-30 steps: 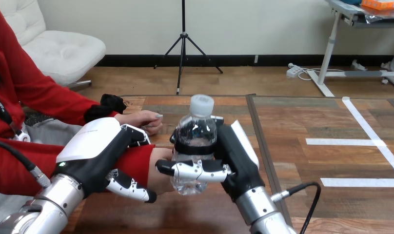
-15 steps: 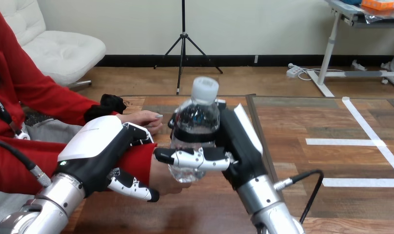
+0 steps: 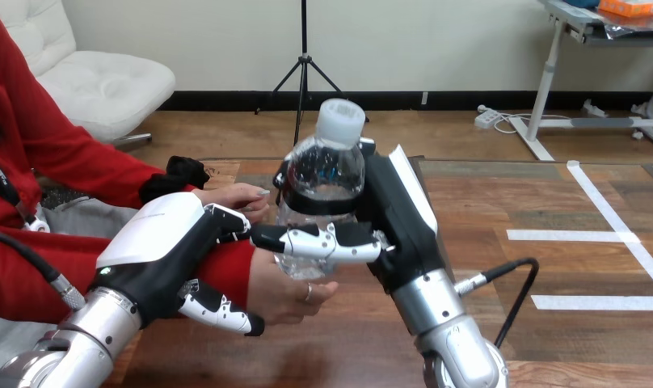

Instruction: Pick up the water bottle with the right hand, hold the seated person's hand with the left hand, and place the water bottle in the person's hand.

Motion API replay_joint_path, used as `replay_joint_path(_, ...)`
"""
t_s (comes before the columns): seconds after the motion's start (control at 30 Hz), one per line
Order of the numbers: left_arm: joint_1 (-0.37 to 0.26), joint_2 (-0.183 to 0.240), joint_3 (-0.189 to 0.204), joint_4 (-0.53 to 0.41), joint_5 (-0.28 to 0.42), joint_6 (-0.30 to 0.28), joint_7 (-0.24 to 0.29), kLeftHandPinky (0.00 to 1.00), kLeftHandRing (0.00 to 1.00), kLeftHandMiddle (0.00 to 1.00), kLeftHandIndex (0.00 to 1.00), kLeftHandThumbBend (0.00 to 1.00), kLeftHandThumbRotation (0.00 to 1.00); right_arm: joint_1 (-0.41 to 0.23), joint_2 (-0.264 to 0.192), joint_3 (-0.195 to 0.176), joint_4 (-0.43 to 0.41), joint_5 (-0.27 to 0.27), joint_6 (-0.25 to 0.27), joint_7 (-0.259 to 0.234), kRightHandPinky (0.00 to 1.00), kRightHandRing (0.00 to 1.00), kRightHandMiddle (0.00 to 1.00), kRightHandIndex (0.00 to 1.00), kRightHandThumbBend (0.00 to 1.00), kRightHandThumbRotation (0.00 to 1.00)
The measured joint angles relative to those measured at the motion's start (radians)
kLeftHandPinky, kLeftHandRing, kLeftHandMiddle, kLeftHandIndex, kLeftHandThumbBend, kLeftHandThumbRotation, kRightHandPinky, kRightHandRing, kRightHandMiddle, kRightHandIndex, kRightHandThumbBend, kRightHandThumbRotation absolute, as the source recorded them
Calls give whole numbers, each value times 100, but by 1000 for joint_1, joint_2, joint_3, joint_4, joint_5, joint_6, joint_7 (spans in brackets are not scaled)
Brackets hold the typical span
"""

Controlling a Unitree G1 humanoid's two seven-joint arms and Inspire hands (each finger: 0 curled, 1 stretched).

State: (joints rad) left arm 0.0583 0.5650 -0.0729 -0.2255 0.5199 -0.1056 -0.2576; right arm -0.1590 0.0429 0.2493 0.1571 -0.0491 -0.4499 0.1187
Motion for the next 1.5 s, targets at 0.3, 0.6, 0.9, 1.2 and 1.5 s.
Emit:
replay_joint_path(0.3,0,0,0,-1,-7,-1,-9,32,37,42,44,100,0,-23,3,-1,18,-1,-3,0,25,30,36,38,86,0)
replay_joint_path(0.6,12,1,13,-28,-42,-1,-32,32,37,43,45,100,0,-52,4,-7,85,-6,-15,-1,26,31,36,39,86,0)
replay_joint_path(0.9,31,1,30,-81,-50,8,-64,33,38,43,46,99,0,-65,4,-12,162,-32,-17,-21,26,31,36,39,86,0)
replay_joint_path(1.2,67,1,44,-117,-51,43,-107,33,39,45,46,98,0,-80,9,-18,242,-53,-59,-57,27,32,37,39,86,0)
replay_joint_path(1.5,111,2,68,-140,-77,65,-141,34,40,46,47,96,0,-98,11,-21,333,-71,-95,-69,25,29,35,39,86,0)
